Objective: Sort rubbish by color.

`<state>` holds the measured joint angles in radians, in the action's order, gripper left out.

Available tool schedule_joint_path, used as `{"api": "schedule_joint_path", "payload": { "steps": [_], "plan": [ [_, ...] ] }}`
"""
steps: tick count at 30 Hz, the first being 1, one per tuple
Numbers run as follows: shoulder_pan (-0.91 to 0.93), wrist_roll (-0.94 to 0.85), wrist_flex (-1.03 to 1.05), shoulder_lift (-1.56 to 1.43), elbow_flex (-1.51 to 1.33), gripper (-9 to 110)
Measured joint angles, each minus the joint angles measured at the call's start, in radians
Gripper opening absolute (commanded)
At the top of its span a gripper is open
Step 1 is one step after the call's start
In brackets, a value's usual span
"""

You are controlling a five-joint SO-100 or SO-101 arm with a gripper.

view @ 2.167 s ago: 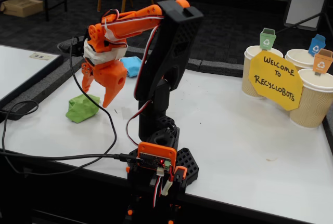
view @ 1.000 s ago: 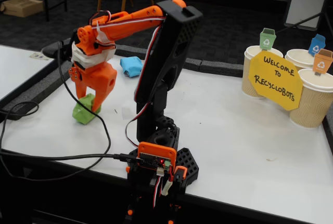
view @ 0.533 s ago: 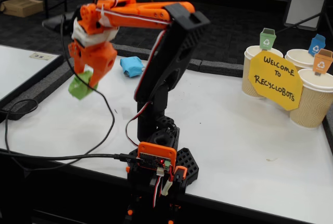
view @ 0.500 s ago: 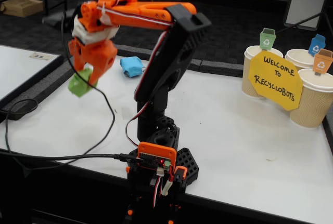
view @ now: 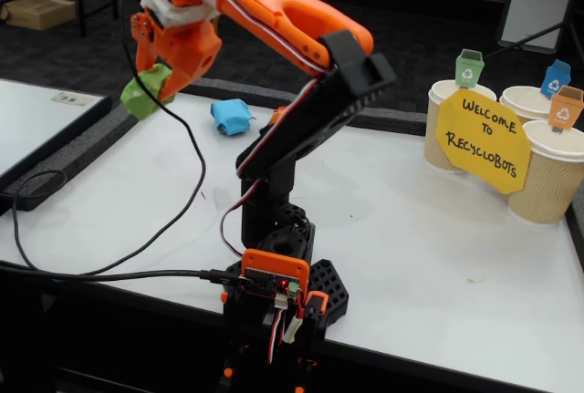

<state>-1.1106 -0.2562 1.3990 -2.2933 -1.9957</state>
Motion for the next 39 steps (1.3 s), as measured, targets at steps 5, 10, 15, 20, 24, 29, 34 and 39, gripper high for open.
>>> {"api": "schedule_joint_path", "payload": {
  "steps": [5, 10, 15, 20, 24, 29, 34, 39],
  "plan": [
    [0.0, 0.0, 0.052, -0.086, 0.0, 0],
    [0.017, 0.0, 0.094, -0.163, 0.006, 0],
    [0.081, 0.0, 0.135, -0.178, 0.089, 0],
    [0.178, 0.0, 0.156, -0.179, 0.164, 0],
    [0.307, 0.0, 0.156, -0.181, 0.184, 0],
    [0.531, 0.0, 0.156, -0.181, 0.184, 0],
    [0.723, 0.0, 0.156, -0.181, 0.184, 0],
    [0.894, 0.0, 0.158, -0.181, 0.184, 0]
  ]
}}
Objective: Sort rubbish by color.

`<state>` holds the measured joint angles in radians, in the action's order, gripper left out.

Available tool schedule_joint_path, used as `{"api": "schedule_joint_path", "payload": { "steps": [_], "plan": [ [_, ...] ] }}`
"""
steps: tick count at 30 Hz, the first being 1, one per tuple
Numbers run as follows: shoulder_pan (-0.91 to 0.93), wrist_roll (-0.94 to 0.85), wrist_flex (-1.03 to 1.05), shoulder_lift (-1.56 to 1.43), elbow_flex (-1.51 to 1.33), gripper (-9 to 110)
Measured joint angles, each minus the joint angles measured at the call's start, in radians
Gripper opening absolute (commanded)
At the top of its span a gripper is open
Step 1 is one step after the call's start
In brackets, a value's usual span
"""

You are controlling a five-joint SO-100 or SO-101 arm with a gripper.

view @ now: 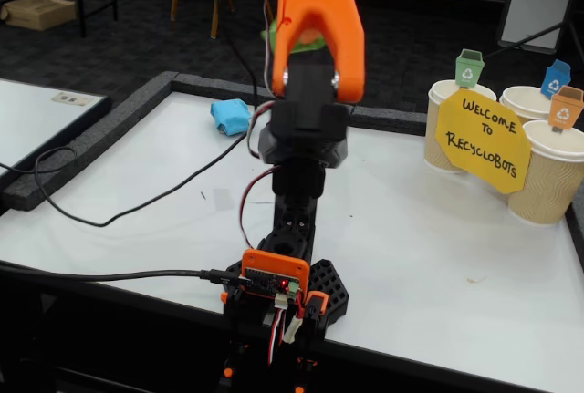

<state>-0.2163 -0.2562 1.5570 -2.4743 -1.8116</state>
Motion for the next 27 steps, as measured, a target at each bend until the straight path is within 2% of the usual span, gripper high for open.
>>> {"api": "schedule_joint_path", "payload": {
  "steps": [18, 27],
  "plan": [
    [0.535, 0.0, 0.086, -0.049, 0.146, 0],
    [0.666, 0.0, 0.121, -0.049, 0.236, 0]
  ]
}}
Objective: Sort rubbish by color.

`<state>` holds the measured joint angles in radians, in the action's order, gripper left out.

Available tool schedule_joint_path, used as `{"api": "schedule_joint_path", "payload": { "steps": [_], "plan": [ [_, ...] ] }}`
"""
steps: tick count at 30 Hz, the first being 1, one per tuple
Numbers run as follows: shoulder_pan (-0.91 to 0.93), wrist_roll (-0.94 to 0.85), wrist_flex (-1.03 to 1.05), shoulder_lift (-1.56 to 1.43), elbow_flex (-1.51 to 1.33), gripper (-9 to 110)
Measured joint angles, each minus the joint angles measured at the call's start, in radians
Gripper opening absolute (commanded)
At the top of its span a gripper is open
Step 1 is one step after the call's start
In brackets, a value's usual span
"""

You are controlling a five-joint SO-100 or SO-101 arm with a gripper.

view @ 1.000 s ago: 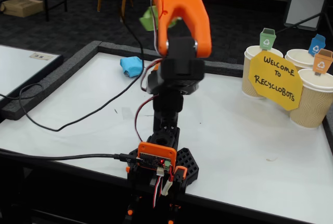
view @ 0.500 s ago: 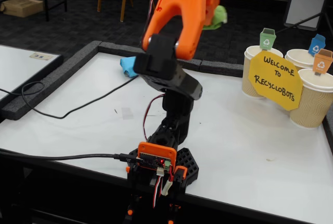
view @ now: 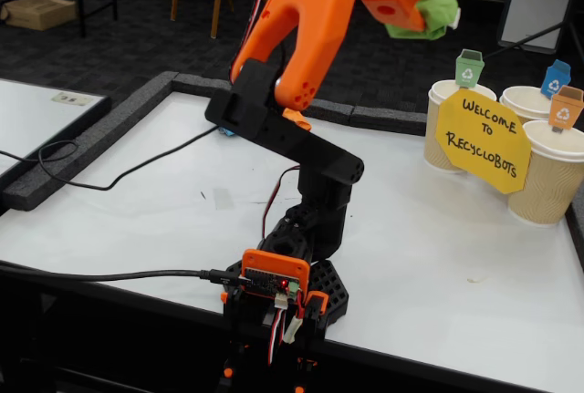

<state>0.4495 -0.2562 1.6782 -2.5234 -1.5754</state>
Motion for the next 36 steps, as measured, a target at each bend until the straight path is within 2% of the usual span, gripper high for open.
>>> {"api": "schedule_joint_path", "payload": {
  "steps": [25, 36],
  "plan": [
    [0.069, 0.0, -0.014, -0.02, 0.08, 0],
    [0.074, 0.0, -0.155, 0.276, 0.08, 0]
  ]
}}
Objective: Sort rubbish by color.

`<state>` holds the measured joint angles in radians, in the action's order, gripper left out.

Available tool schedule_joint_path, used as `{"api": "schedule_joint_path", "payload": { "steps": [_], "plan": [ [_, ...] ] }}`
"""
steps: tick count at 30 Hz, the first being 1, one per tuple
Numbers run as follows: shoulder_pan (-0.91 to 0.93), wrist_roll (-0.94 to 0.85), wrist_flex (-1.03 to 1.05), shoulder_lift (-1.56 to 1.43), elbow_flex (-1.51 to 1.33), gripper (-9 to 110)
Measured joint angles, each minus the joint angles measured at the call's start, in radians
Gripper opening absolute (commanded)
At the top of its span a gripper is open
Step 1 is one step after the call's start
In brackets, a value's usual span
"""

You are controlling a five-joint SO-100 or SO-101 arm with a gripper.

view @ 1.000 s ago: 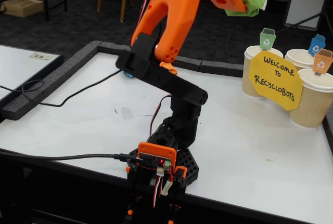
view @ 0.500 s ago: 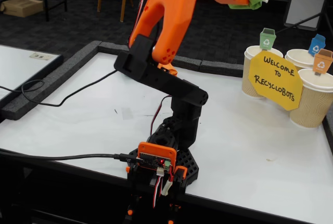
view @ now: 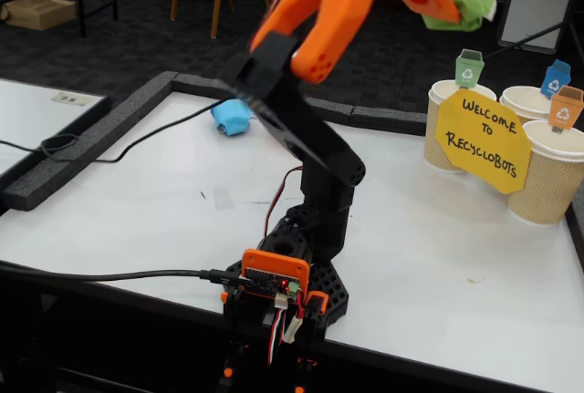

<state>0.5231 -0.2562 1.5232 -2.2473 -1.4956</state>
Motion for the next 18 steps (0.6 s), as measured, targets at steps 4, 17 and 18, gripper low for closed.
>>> {"api": "schedule_joint_path", "payload": {
  "steps": [4, 17, 18],
  "plan": [
    [0.0, 0.0, -0.049, 0.155, 0.0, 0],
    [-0.032, 0.0, -0.078, 0.578, 0.227, 0],
    [-0.035, 0.0, -0.078, 0.594, 0.252, 0]
  ]
}}
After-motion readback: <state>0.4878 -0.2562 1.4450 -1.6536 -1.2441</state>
